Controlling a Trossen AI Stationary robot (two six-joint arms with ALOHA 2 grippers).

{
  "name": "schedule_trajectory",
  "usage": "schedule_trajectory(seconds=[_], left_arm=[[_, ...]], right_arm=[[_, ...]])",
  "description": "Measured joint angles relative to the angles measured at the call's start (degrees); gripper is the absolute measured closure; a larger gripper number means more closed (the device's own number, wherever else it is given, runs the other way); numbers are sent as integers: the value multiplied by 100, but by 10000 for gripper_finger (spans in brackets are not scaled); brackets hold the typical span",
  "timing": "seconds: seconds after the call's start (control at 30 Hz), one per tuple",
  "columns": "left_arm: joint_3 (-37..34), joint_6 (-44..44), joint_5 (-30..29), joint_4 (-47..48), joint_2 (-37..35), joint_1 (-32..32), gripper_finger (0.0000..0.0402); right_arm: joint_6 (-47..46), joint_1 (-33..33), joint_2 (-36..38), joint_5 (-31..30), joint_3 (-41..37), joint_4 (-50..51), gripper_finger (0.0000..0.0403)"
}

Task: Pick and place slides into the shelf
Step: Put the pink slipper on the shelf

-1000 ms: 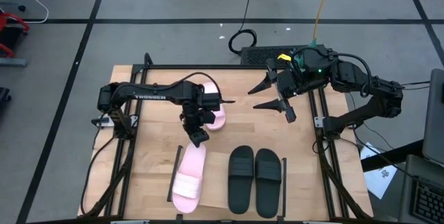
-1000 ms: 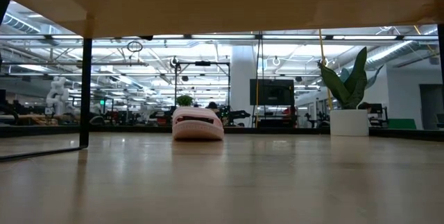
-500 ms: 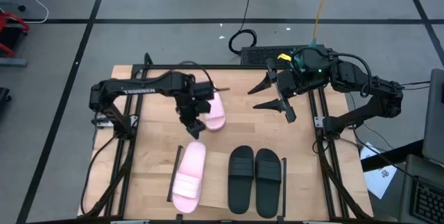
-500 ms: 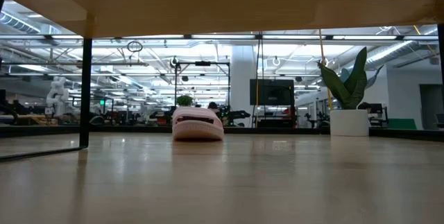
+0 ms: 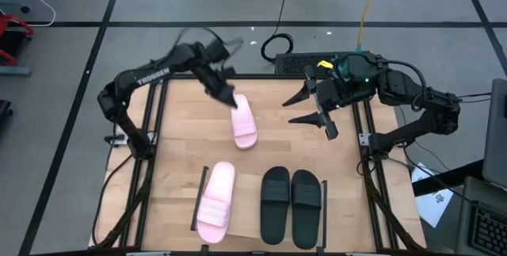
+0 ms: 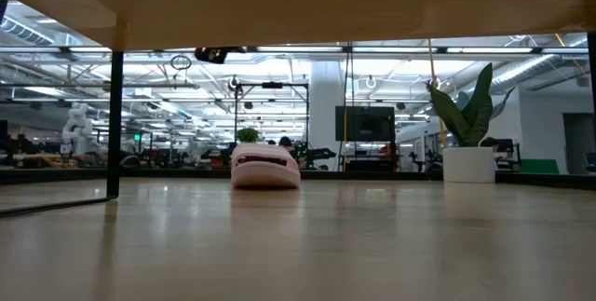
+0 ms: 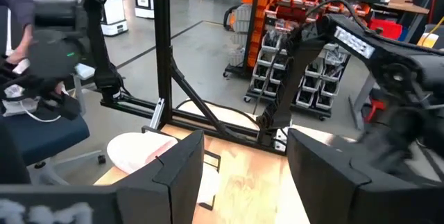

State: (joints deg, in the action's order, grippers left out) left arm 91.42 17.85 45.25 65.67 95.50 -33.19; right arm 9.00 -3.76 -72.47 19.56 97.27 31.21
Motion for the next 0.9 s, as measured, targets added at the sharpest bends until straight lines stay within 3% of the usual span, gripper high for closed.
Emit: schedule_trajectory(seconds=[0.2, 0.33, 0.43, 0.57, 0.67, 0.77, 0.9], left_arm=[[-4, 998, 1066, -1615, 116, -593, 174], [0, 2291, 1974, -3688, 140, -765, 174], [0, 3698, 2265, -5796, 142, -1075, 174], [0, 5777, 2253, -8965, 142, -1637, 174], [9, 6990, 1780, -10754, 133, -2114, 174], [9, 7517, 1544, -11386, 116, -2504, 174], [9, 7596, 1589, -11337, 111, -2673, 174]], right_arm=[[227, -1, -40, -5, 0, -143, 206], [237, -1, -81, -14, -4, -126, 206], [230, -1, -104, -30, -2, -123, 206], [57, -64, -107, -462, -3, -69, 206], [-228, -186, -105, -1094, -2, 75, 206], [-375, -376, -160, -1601, -3, 66, 206], [-331, -882, -369, -1613, 0, 93, 206]])
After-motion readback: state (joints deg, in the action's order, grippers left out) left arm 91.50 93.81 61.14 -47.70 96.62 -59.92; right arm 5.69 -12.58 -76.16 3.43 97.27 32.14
